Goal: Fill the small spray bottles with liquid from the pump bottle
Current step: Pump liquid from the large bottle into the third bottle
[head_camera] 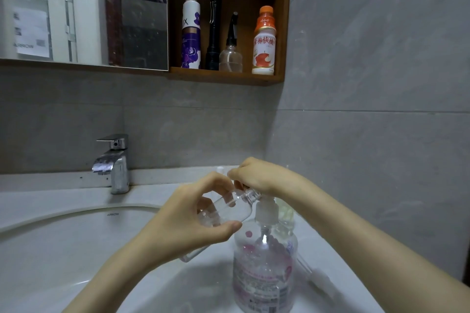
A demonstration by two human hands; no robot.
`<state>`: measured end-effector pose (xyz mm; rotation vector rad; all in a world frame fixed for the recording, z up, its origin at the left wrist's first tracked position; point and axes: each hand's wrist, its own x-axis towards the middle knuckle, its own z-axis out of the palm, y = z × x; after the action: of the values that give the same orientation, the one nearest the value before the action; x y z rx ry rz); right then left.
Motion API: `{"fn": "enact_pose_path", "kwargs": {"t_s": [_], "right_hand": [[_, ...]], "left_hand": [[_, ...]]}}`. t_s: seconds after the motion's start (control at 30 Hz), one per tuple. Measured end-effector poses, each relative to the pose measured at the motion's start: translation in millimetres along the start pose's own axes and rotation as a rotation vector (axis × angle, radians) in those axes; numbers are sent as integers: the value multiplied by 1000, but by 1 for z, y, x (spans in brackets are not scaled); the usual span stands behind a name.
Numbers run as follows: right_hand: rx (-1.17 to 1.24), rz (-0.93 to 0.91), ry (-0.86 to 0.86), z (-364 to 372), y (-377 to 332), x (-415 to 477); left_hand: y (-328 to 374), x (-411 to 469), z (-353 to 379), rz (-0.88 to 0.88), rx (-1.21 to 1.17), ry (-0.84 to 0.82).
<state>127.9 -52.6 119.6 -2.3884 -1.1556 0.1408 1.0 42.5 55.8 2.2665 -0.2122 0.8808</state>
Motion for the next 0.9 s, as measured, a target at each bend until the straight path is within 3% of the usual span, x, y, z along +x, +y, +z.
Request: {"fn": "enact_pose_path", "kwargs": {"t_s": [0.3,0.67,0.9], "right_hand": [[-5,-21,98,0,-1,-2],[-63,55,-44,2,-3,-2],[-136,11,33,-4,-7,1]], "left_hand": [[-3,-2,2,-13,-21,19],[-4,0,-1,-9,-15,-21],[0,-1,-3,1,-28,0]]}}
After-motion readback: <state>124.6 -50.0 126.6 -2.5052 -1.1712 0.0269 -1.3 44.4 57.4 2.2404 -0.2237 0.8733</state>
